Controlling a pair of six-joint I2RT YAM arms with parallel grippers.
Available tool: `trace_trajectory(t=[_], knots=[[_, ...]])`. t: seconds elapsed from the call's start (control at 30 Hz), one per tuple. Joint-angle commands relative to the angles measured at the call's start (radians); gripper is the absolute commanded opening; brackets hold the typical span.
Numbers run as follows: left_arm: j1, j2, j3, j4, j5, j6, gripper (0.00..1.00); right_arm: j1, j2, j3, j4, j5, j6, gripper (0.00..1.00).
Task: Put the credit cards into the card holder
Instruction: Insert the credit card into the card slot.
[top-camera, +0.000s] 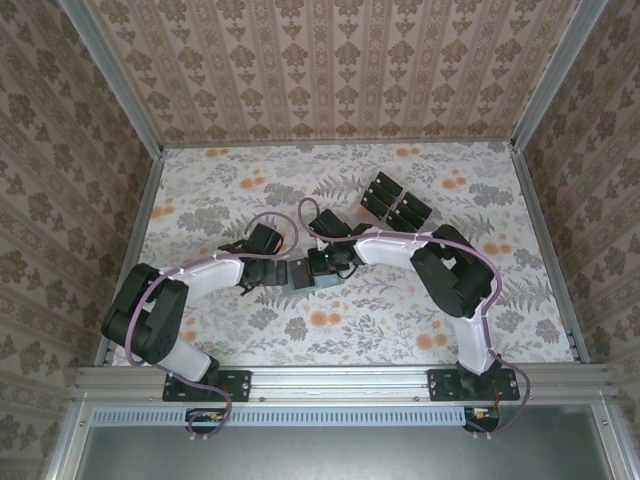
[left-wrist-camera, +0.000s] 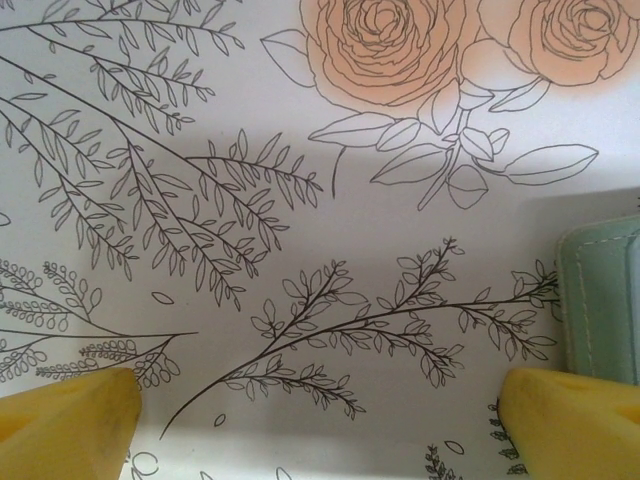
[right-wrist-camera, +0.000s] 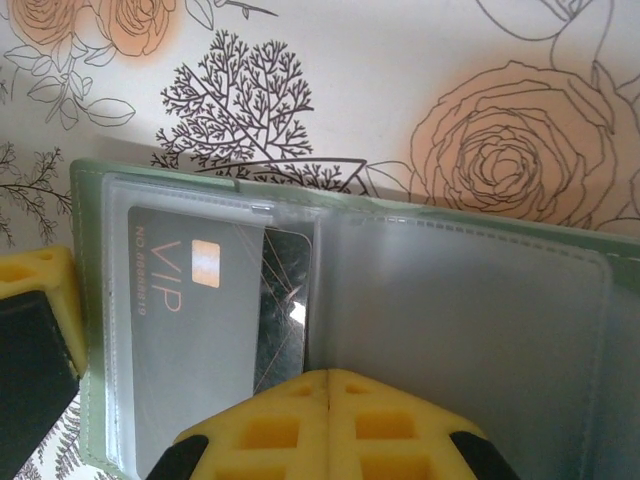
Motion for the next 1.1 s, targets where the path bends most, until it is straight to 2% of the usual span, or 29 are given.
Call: trace_trajectory(t=[0.0, 0.4, 0.57, 0.63, 0.73, 0.8, 0.9, 1.07], knots=[[0.007, 0.037, 0.012, 0.018, -0.004, 0.013, 1.00, 0.022, 0.037, 0.035, -0.003, -0.036, 0.011, 0.02], [0.004, 0.042, 0.008, 0.032, 0.007, 0.010, 1.00, 0.057, 0.068, 0.080, -0.010, -0.061, 0.018, 0.02], [0.004, 0.040, 0.010, 0.033, 0.011, 0.013, 1.00, 0.045, 0.020, 0.050, -0.010, -0.046, 0.011, 0.03], [0.004, 0.038, 0.011, 0.033, 0.011, 0.014, 1.00, 0.031, -0.020, 0.017, 0.008, -0.043, 0.020, 0.08], [0.004, 0.032, 0.013, 0.029, 0.011, 0.020, 1.00, 0.007, -0.084, -0.046, 0.032, -0.032, 0.025, 0.25], [0.004, 0.025, 0.016, 0.028, 0.008, 0.027, 1.00, -0.009, -0.117, -0.094, 0.050, -0.024, 0.031, 0.33], [0.005, 0.022, 0.024, 0.024, 0.006, 0.038, 1.00, -0.027, -0.146, -0.160, 0.081, -0.018, 0.047, 0.38], [0.011, 0.015, 0.040, 0.016, -0.001, 0.061, 1.00, -0.031, -0.155, -0.255, 0.166, -0.042, 0.110, 0.39]])
